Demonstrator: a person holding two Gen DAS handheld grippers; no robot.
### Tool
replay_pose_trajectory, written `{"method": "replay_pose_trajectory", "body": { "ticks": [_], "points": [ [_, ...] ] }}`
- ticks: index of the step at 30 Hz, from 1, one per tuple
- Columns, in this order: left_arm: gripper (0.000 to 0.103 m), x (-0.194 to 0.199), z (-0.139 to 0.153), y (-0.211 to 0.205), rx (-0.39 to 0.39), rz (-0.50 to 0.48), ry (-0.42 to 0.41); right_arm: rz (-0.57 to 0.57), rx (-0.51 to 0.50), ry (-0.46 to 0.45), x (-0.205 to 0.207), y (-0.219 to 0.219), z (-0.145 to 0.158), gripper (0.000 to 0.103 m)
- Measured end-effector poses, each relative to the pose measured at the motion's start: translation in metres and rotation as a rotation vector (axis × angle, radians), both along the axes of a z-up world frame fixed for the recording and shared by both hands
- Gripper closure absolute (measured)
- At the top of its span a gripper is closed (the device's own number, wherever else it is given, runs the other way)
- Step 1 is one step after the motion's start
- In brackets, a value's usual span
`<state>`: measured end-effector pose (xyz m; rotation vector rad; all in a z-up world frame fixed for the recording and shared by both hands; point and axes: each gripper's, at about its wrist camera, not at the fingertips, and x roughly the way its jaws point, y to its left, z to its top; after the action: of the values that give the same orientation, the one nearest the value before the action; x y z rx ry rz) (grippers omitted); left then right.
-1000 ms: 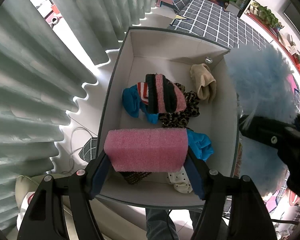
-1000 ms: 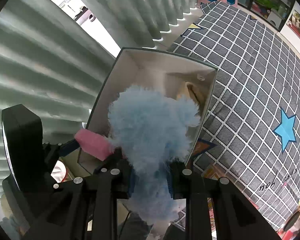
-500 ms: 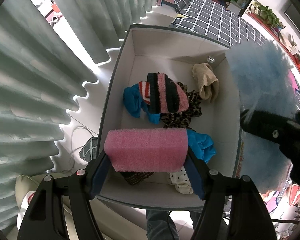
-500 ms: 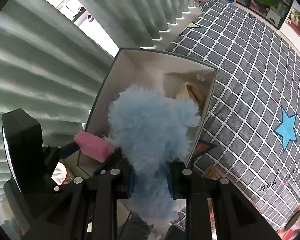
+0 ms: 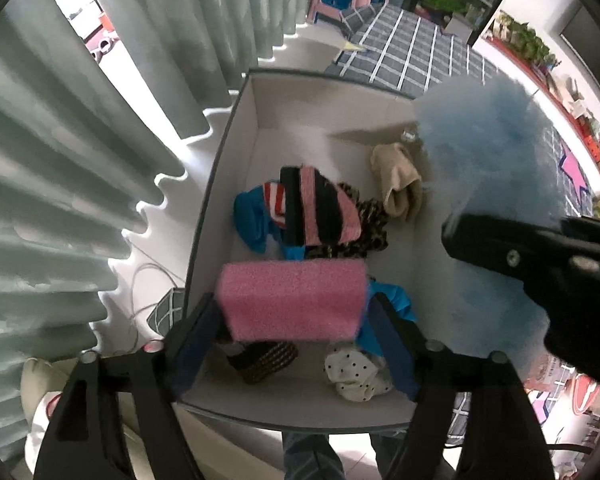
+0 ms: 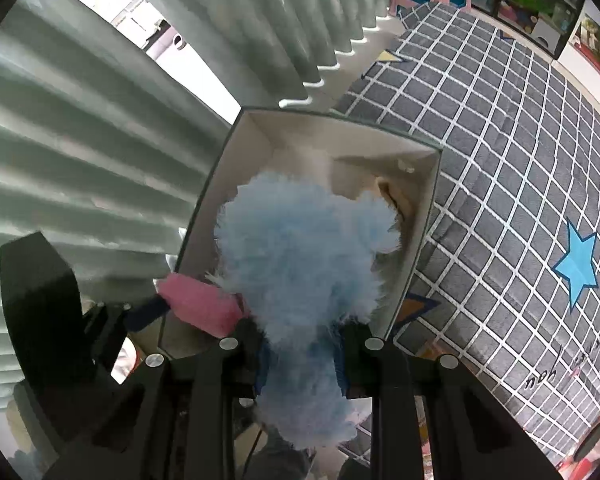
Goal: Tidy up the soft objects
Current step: 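Open both tools to drop the pink sponge and blue plush into the box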
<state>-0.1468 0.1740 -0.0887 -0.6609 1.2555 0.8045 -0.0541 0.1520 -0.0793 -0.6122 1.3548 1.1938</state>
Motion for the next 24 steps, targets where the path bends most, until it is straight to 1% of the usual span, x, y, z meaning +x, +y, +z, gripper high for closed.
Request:
{"method": "replay_pose_trajectory", "body": {
  "ticks": [2,4,6,8,9,10,11,13,14,15,18,19,24],
  "points": [
    [0.020,-0.004,0.005,-0.001,0.021,0.004,-0.026,0.001,0.005,-0.014,0.000,0.000,0.004,0.066],
    [0.019,-0.007,0.009,-0.001,0.030,0.002,-0.045,0.004,0.012,-0.036,0.000,-0.002,0.008,0.037],
    [0.017,-0.009,0.012,-0.003,0.040,-0.006,-0.038,0.001,0.016,-0.056,0.000,-0.004,0.011,0.024],
    [0.016,-0.009,0.016,-0.005,0.048,-0.021,-0.036,0.003,0.015,-0.078,-0.001,-0.006,0.016,0.023],
    [0.016,-0.010,0.020,-0.007,0.061,-0.027,-0.042,0.009,0.012,-0.084,-0.003,-0.007,0.018,0.016],
    [0.016,-0.012,0.025,-0.009,0.077,-0.028,-0.055,0.014,0.009,-0.089,-0.003,-0.008,0.019,0.005],
    [0.016,-0.012,0.028,-0.010,0.092,-0.028,-0.055,0.015,-0.002,-0.116,-0.005,-0.010,0.021,0.001],
    [0.016,-0.015,0.038,-0.012,0.132,-0.021,-0.040,0.028,0.021,-0.137,-0.007,-0.016,0.028,0.001],
    [0.016,-0.015,0.040,-0.012,0.139,-0.018,-0.033,0.031,0.027,-0.144,-0.008,-0.018,0.030,0.001],
    [0.016,-0.016,0.042,-0.012,0.135,-0.016,-0.031,0.031,0.031,-0.155,-0.009,-0.021,0.032,0.001],
    [0.016,-0.019,0.043,-0.013,0.064,-0.037,-0.058,0.037,0.041,-0.176,-0.013,-0.027,0.037,0.001],
    [0.016,-0.019,0.043,-0.014,0.054,-0.038,-0.061,0.041,0.042,-0.186,-0.015,-0.030,0.040,0.001],
    [0.016,-0.024,0.050,-0.025,0.050,-0.048,-0.070,0.050,0.046,-0.200,-0.023,-0.035,0.046,0.001]
  ]
}}
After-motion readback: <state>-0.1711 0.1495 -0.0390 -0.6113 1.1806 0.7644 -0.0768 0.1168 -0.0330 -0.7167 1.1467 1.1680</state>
